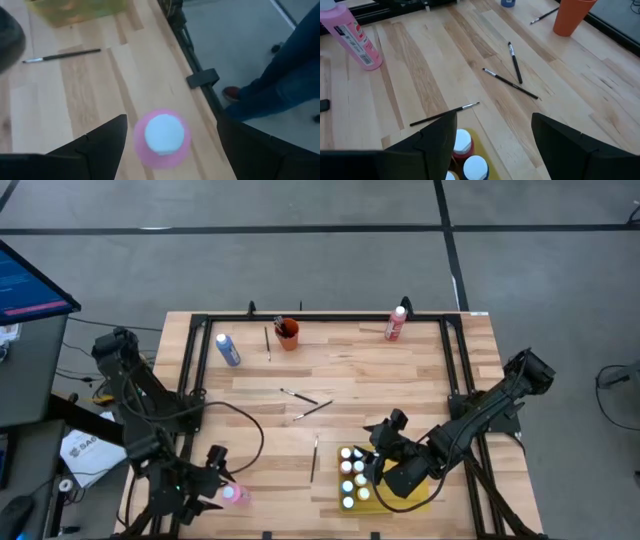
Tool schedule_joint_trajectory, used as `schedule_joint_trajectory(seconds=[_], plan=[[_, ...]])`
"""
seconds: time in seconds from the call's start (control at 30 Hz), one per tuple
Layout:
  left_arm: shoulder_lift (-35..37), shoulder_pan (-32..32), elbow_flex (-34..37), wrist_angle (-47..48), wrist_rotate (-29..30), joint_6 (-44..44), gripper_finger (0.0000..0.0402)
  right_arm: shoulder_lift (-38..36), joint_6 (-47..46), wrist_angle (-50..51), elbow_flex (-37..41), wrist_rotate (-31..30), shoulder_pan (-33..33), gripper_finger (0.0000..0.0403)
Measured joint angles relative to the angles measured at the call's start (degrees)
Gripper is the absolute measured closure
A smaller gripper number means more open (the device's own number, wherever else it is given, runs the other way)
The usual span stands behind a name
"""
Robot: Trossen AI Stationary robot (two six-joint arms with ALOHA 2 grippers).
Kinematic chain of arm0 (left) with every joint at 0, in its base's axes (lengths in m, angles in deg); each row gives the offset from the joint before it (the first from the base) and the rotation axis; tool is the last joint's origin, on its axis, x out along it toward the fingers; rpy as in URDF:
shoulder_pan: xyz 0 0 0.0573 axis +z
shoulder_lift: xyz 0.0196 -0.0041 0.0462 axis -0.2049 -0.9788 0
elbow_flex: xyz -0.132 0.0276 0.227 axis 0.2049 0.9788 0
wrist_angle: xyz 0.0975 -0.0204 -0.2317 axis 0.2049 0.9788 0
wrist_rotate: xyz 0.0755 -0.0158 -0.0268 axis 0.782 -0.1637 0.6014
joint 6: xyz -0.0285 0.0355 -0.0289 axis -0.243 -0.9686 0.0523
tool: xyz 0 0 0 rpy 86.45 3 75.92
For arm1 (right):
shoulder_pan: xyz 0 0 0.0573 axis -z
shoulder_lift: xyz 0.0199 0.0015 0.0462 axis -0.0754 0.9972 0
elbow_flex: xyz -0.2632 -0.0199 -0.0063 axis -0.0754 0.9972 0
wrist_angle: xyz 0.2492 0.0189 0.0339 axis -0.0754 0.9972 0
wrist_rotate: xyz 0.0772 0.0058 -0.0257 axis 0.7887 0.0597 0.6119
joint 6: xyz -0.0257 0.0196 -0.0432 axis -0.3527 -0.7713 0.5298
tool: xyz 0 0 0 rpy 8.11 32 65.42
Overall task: Pick & Place Paint Supplies
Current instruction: Put the pink paint bottle into the yellow bin
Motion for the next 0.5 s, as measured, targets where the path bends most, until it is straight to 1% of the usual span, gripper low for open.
schedule_joint_trajectory(seconds=[0.07, 0.17, 0.3, 0.4, 0.5], plan=[[0.22, -0.23, 1.64, -1.72, 1.26, 0.66, 0.0101, 0.0, 0.0, -0.01, 0.0, 0.0, -0.02, 0.0152], [0.33, -0.4, 3.28, -1.78, 3.53, 2.08, 0.0101, 0.0, 0.0, -0.21, 0.0, 0.01, -0.02, 0.0152], [0.35, -0.38, 4.85, -2.9, 3.82, 3.68, 0.0102, 0.0, -0.02, -1.08, 0.0, 0.04, -0.02, 0.0152], [0.35, -0.4, 5.51, -3.05, 3.65, 3.32, 0.0112, 0.0, -0.03, -1.22, 0.0, 0.06, -0.02, 0.0152], [0.37, -0.38, 5.49, -3.4, 3.72, 3.16, 0.0131, 0.0, -0.02, -1.27, 0.0, 0.09, -0.02, 0.0152]])
